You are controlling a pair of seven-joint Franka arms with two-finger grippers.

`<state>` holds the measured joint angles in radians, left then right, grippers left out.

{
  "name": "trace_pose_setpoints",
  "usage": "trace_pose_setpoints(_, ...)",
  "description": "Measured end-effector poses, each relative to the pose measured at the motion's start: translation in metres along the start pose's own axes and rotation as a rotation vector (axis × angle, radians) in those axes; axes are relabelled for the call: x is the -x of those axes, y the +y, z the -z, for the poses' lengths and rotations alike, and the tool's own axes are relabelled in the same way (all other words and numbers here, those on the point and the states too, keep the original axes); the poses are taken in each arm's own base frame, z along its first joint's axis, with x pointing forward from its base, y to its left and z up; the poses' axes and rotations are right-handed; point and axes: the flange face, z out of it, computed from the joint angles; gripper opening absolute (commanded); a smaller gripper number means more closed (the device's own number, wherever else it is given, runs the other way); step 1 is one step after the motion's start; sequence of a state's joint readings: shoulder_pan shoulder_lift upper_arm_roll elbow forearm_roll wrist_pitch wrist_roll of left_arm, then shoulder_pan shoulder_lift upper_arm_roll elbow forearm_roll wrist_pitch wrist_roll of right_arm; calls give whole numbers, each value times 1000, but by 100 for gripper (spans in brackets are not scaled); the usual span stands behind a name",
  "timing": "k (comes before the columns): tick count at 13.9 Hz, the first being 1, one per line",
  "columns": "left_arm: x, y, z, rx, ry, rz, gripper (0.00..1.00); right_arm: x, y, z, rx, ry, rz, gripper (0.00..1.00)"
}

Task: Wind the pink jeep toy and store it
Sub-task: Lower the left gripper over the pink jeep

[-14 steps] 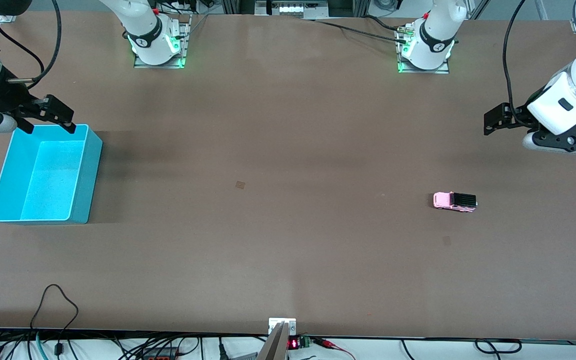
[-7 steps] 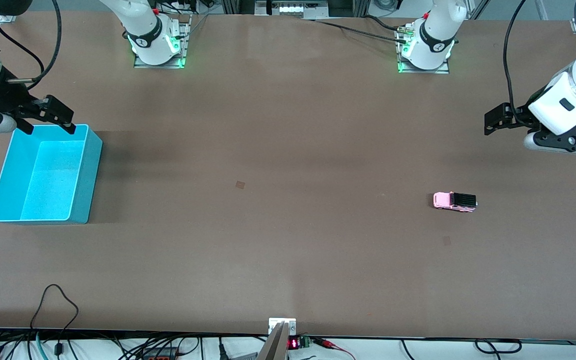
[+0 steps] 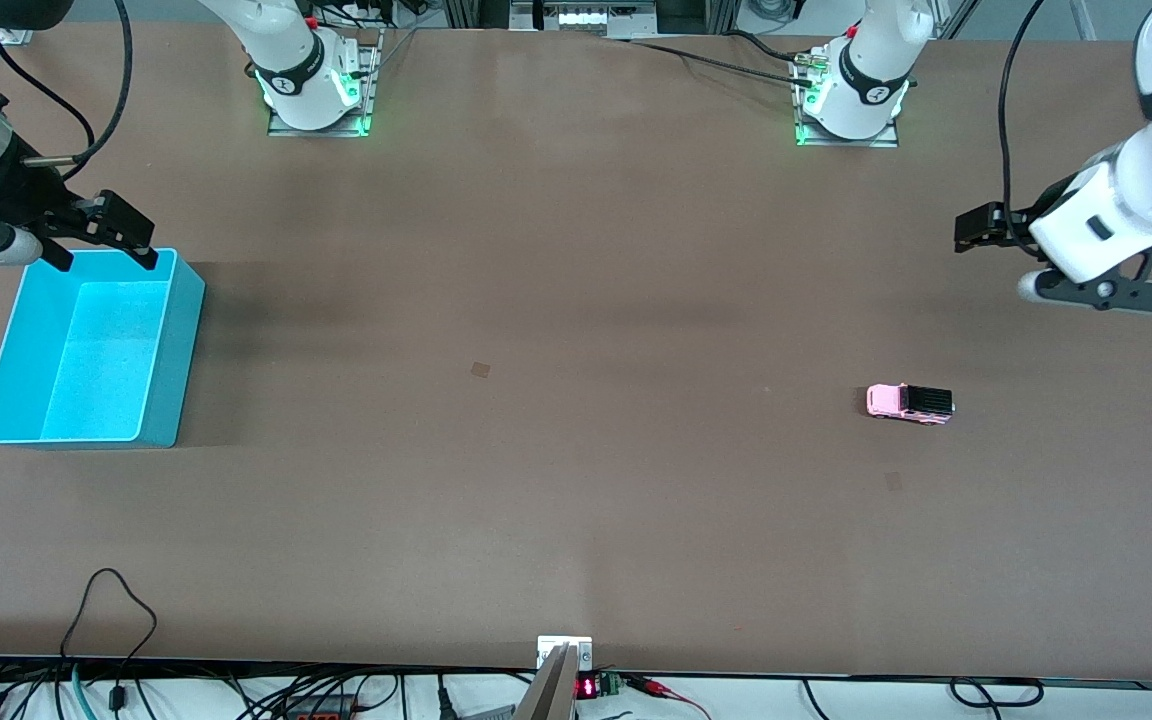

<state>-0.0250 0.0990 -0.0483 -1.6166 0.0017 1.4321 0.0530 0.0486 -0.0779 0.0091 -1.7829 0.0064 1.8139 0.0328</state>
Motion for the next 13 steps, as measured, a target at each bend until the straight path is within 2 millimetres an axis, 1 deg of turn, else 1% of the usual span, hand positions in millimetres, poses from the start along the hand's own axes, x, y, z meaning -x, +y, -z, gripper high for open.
trace_pose_setpoints(2,-11,-5,-17,7,-36,-105,100,0,-3,0,0,0,5,100)
trace_pose_setpoints(3,-17,-10,-26,14,-53,-178,100,0,-4,0,-1,0,7,100)
trace_pose_setpoints(5,-32,-29,-44,31,-60,-316,100,0,-5,0,-1,1,8,100)
trace_pose_setpoints(7,-51,-53,-67,45,-44,-478,100,-1,-8,0,-2,3,9,100)
trace_pose_setpoints(9,-73,-75,-97,49,-22,-646,100,-1,-18,-3,-4,2,-8,100)
trace_pose_setpoints(10,-85,-83,-115,28,-13,-741,100,-2,-22,-4,-4,3,-11,100)
trace_pose_setpoints(11,-95,-86,-132,-2,-5,-839,100,-3,-23,-5,-5,3,-11,100)
trace_pose_setpoints(13,-110,-85,-165,-48,31,-1030,100,-3,-23,-4,-4,6,-11,100)
